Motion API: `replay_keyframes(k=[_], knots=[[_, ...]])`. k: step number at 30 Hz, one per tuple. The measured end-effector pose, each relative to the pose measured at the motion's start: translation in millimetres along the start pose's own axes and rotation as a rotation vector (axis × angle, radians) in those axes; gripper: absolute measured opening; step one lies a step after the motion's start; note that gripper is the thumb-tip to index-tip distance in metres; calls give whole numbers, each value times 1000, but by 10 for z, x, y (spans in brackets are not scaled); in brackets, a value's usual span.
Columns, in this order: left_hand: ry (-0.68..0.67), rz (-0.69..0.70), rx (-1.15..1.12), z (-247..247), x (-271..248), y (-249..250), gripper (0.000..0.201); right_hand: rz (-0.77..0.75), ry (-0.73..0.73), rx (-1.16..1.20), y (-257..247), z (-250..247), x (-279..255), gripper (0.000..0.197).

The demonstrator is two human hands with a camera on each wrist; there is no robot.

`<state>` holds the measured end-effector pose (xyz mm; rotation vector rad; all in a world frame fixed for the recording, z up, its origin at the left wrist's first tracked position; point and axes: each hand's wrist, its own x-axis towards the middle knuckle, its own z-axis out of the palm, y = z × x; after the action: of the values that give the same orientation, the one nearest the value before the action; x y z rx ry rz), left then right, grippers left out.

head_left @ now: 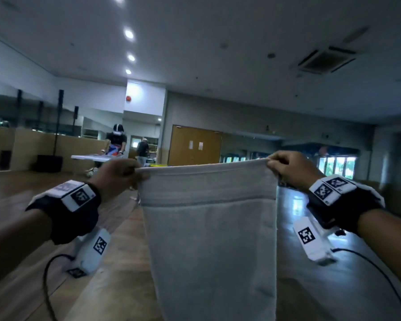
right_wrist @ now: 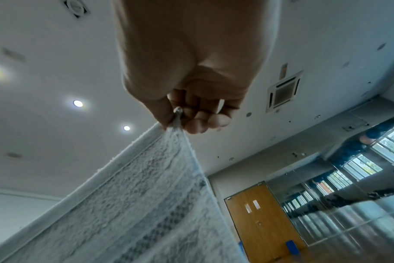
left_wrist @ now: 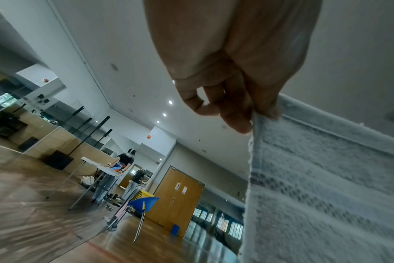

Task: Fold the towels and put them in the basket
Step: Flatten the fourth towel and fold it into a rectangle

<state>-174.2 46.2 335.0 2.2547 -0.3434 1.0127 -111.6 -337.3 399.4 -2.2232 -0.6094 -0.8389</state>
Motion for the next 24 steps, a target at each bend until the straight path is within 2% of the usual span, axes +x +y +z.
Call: replay_keyframes(k=[4,7,11,13,16,20,24], knots=[[82,81,25,-458,145,390,18,7,70,40,-232,-328,90,6],[119,39,74,-714,347,635,14,-9,112,49,-380,-467,218,4],[116,-63,60,-880,616,780,14,14,150,215,-475,-494,427,3],[151,-108,75,-858,743,758,11,24,168,271,-470,-378,551,2],[205,-165,101,-698,794,585,7,52,148,341,-358,-27,693,11],[131,-264,-117,-369,688,125,17,155,70,372,-40,620,760,10],[118,-296,-90,-35,606,-395,21,189,10,385,297,1214,755,4]])
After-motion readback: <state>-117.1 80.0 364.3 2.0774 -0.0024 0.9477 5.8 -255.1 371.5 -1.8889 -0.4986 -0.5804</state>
